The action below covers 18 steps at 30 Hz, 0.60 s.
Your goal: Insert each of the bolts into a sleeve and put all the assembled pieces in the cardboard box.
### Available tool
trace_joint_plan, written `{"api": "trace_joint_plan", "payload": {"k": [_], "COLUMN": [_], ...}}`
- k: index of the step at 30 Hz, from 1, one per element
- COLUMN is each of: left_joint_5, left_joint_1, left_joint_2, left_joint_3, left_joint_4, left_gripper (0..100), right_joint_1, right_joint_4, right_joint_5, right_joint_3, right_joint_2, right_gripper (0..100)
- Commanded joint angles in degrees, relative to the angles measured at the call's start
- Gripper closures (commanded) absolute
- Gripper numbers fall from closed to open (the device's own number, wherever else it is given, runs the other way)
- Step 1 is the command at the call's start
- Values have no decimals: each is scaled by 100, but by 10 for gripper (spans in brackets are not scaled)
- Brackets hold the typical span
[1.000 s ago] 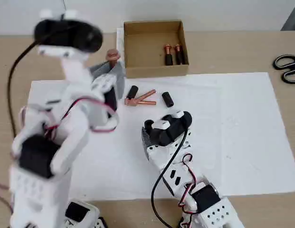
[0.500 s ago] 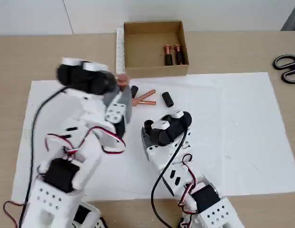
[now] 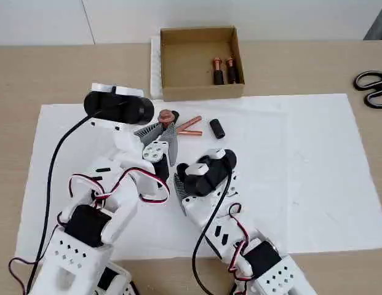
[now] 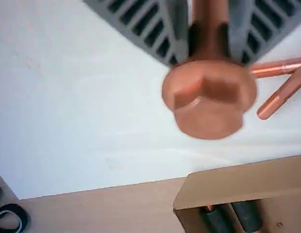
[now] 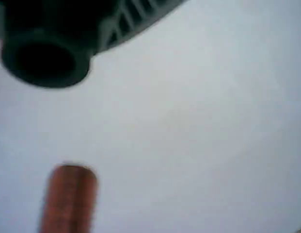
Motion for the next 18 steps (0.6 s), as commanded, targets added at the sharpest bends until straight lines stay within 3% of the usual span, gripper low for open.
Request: {"api": "trace_joint_plan", "payload": {"k": [1,7,18], "left_joint_5": [88,475,484], "left_joint_1": [35,44,308], "left_joint_2": [-149,-149,-176], "left_joint_3": [-40,-31,338], "left_joint_4": [-158,-158,-176], "left_gripper": [994,994,994], "right_joint_1": [-40,-40,-40], "right_joint_4": [-40,-40,-40], "right_joint_5": [-35,-44,-44], "right_joint_3": [-44,-44,-53], "right_joint_2": [-119,-127,-127], "right_gripper": [995,995,995]}}
